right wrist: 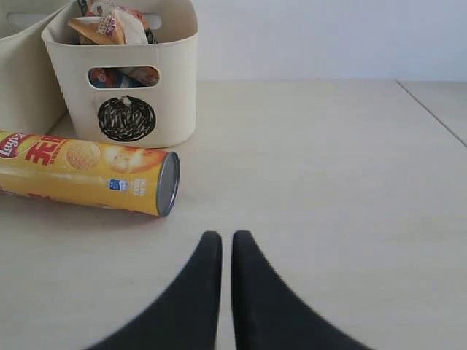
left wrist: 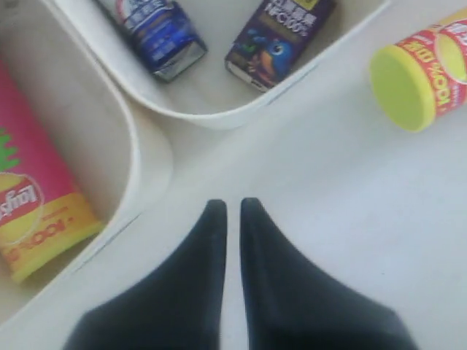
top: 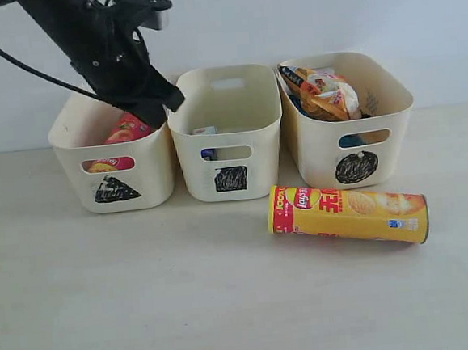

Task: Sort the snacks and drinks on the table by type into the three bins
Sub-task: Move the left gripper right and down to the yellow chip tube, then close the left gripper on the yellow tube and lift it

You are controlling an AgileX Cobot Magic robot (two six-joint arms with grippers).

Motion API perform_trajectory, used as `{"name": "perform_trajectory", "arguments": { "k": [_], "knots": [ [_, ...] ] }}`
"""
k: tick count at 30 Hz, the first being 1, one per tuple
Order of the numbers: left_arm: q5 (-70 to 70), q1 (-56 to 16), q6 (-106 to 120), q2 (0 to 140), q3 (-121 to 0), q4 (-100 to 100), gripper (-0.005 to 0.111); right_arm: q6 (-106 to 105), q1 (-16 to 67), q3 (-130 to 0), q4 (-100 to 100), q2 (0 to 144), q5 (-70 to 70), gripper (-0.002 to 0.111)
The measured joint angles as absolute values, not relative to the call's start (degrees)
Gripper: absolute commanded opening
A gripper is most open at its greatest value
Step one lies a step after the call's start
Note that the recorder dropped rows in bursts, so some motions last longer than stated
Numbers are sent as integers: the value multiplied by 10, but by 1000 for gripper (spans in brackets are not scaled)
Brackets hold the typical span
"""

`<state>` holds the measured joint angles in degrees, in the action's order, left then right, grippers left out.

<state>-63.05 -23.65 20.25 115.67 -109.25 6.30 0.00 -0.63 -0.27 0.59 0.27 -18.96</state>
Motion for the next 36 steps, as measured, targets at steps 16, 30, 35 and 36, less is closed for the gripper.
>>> {"name": "perform_trajectory", "arguments": {
  "k": [16,30,35,36],
  "knots": [
    [-526,-424,345,1111,-997,65,4,0,-6,-3,6,3,-190,2],
    [-542,-477,512,1245,-1104,110,92,0,-6,-3,6,3,-190,2],
    [-556,-477,521,1305,-1173,110,92,0,-6,-3,6,3,-190,2],
    [-559,-477,521,1313,-1185,110,92,0,-6,-3,6,3,-190,2]
  ]
}}
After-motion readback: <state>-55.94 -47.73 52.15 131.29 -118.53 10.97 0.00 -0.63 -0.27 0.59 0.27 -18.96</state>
